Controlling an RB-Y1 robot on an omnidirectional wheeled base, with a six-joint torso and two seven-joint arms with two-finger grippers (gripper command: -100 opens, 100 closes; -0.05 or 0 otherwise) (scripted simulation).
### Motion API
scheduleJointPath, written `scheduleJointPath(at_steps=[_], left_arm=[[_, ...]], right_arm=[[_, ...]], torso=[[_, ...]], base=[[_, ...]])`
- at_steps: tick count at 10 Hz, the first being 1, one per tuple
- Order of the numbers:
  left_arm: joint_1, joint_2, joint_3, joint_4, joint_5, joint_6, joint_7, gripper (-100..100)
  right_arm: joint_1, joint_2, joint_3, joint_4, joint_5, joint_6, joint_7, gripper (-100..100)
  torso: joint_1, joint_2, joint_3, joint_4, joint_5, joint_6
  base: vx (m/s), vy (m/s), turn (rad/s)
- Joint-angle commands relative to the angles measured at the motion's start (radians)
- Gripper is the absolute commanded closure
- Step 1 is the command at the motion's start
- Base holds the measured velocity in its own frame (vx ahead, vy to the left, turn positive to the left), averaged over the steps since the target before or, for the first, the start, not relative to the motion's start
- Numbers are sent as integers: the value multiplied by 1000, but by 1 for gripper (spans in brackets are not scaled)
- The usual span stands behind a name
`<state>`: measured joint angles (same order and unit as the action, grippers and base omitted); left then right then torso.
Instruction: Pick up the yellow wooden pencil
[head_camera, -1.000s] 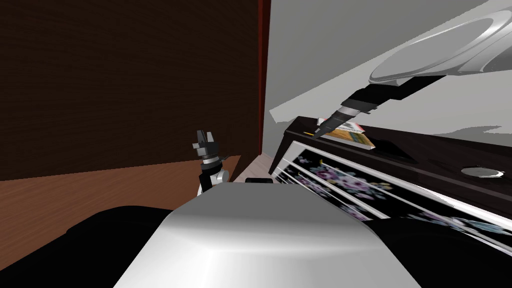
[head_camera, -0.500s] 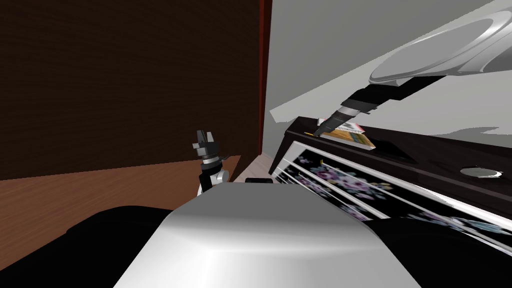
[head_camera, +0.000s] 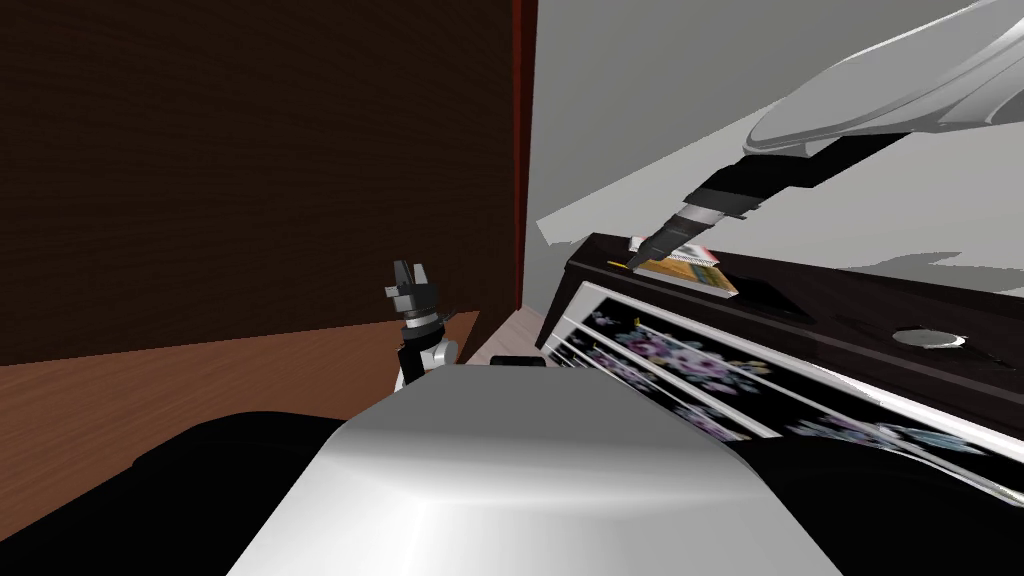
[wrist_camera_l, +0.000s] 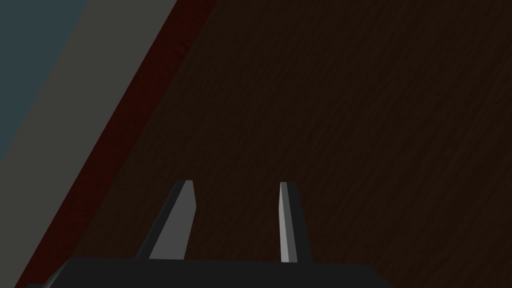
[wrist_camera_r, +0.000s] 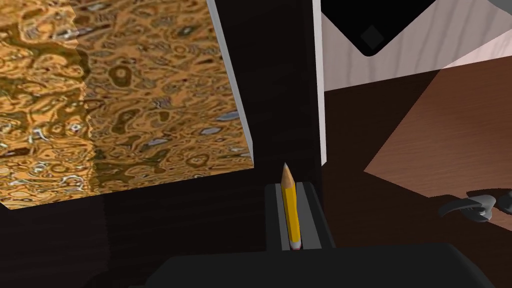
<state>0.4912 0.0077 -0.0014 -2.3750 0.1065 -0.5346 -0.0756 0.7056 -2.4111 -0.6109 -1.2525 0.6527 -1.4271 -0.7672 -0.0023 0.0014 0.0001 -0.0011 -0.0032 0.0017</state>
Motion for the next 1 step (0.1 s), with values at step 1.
scheduleJointPath(at_steps=[1], left_arm=[[0, 0, 0, 0, 0, 0, 0, 0]], right_arm=[[0, 0, 0, 0, 0, 0, 0, 0]], torso=[[0, 0, 0, 0, 0, 0]], base=[[0, 0, 0]])
